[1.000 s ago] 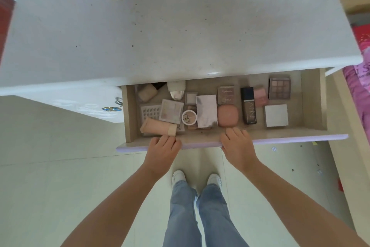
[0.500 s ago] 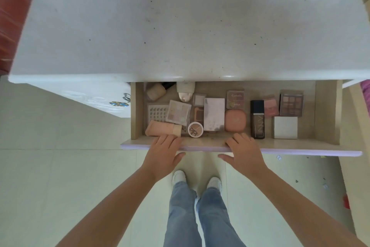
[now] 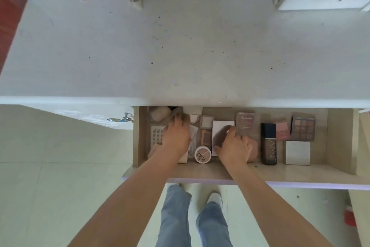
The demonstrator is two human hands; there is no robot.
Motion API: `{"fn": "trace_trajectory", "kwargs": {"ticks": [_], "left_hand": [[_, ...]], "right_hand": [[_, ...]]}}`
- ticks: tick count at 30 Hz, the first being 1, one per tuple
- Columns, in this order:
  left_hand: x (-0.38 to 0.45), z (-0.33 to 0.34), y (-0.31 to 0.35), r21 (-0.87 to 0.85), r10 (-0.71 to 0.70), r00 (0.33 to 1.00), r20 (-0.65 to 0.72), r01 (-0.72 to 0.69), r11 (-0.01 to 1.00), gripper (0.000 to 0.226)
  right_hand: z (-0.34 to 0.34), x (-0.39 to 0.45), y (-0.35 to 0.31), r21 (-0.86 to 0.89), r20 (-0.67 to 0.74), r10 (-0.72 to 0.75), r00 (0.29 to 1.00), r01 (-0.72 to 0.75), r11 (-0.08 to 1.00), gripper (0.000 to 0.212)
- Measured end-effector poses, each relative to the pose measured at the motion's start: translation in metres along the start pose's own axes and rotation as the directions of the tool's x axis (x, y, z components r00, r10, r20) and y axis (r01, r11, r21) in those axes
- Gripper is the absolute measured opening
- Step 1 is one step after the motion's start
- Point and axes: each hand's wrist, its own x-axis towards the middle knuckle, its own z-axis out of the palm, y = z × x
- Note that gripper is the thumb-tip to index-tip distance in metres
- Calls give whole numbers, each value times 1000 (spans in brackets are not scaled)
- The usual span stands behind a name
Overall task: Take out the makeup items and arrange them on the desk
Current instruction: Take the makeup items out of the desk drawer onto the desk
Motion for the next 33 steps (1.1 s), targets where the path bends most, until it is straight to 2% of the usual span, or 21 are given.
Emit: {"fn": "trace_trajectory", "kwargs": {"ticks": [5,8,10,14,18,20,22,24,28,31,33], "left_hand": [[14,-2,-11,-40,7,997,78,-4,999,64],[9,-9,-18,-75,56,998,37,-53,996,47],[-2,-15,-25,-193,88,996,34,-80,978,42],[-30,-36,-46,-382,126,991,-53,-137,914,37],[-63,-72,-75,-608,-26,985,-173,-86,789,28],[-74,-92,-96,-727,-166,963,-212,-42,685,24],[-80,-111,-119,-821,-314,921,-231,-11,571,23],[-82,-130,-147,-859,-420,878,-231,19,512,25],[-77,-163,-203,-895,-518,822,-236,24,446,34],[-68,-180,-242,-932,-590,779,-212,20,362,18],[-57,-187,-267,-939,-623,754,-209,23,342,14]], "right_hand": [[1,1,-2,150,-1,128,992,-126,981,84],[-1,-4,-3,196,-2,121,993,-119,973,63],[-5,-12,-6,233,4,60,998,-59,971,48],[-19,-31,-14,325,-63,-56,996,73,943,41],[-58,-57,-35,368,-233,-208,950,284,885,22],[-84,-66,-58,476,-283,-235,930,349,807,17],[-110,-67,-89,590,-241,-258,935,353,726,16],[-128,-57,-124,618,-193,-355,915,394,680,18],[-142,-34,-199,624,-108,-526,844,469,625,14],[-140,-25,-250,654,-65,-591,804,482,583,13],[-134,-19,-279,615,-49,-650,759,536,579,15]]}}
